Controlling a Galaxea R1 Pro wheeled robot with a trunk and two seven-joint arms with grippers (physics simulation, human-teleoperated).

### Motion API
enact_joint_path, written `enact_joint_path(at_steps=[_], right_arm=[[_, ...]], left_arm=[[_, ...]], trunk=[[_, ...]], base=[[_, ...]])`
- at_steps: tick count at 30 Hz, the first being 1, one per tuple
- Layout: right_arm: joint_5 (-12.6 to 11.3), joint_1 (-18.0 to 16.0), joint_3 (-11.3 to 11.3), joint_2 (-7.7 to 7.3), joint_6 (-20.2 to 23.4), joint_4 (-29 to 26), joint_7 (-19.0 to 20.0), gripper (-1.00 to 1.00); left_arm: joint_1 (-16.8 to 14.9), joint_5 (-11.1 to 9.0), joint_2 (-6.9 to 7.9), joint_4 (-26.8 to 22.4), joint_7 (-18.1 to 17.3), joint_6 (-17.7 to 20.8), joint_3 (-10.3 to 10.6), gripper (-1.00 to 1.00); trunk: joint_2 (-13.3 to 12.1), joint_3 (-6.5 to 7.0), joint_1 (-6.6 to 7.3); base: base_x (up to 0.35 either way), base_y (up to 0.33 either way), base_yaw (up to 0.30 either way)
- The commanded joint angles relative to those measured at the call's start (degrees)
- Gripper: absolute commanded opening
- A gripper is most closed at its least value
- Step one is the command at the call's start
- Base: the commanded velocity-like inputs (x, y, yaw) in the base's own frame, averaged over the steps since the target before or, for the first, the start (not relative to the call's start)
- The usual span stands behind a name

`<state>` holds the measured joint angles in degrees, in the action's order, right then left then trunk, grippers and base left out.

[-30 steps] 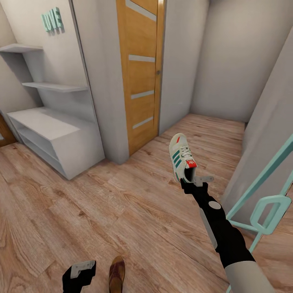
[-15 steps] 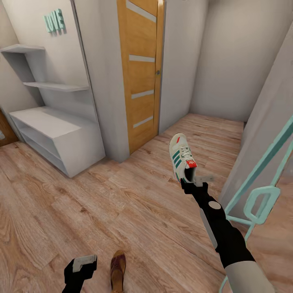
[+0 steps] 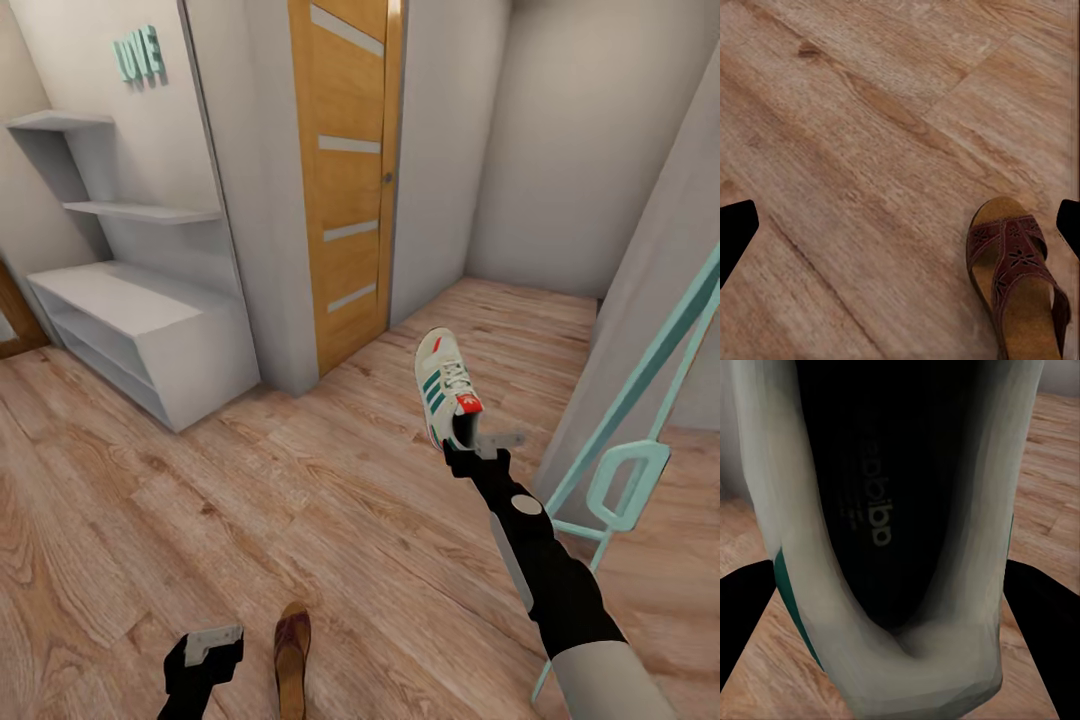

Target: Pick up the two gym shoes and the two sandals from the corridor floor and place them onto the hallstand (shoe rack) in the corridor, making sure they are on the rack and not on the floor. Arrange them so the two gym shoes are next to each other and the two sandals are next to each other.

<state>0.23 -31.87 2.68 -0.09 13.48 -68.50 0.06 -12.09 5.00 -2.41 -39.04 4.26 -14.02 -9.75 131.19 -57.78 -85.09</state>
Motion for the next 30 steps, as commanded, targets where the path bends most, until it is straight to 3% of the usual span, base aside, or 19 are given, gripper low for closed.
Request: enact_joint_path(at_steps=[1,13,23,27,30], right_arm=[[0.0,0.0,0.0,0.00,0.3,-0.1,0.0,-1.00],[0.0,0.0,0.0,0.00,0.3,-0.1,0.0,-1.00],[0.0,0.0,0.0,0.00,0.3,-0.1,0.0,-1.00],[0.0,0.0,0.0,0.00,0.3,-0.1,-0.1,-1.00],[0.0,0.0,0.0,0.00,0.3,0.0,0.0,-1.00]], left_arm=[[-0.4,0.5,-0.12,-0.1,0.1,-0.1,-0.2,1.00],[-0.8,0.5,-0.19,0.0,0.1,-0.1,-0.2,1.00],[-1.6,0.6,-0.35,-0.1,0.2,0.0,0.0,1.00],[-3.4,0.6,-0.38,-0.1,0.7,1.2,0.1,1.00],[-5.8,0.5,-1.29,0.0,3.9,6.0,0.1,1.00]], trunk=[[0.0,-0.05,0.01],[0.0,-0.05,0.01],[0.0,-0.05,0.01],[0.0,-0.05,0.01],[0.0,-0.05,0.01]], base=[[-0.196,0.000,0.000],[-0.303,0.000,0.000],[-0.048,0.000,0.000],[-0.003,0.000,0.000],[0.000,0.000,0.000]])
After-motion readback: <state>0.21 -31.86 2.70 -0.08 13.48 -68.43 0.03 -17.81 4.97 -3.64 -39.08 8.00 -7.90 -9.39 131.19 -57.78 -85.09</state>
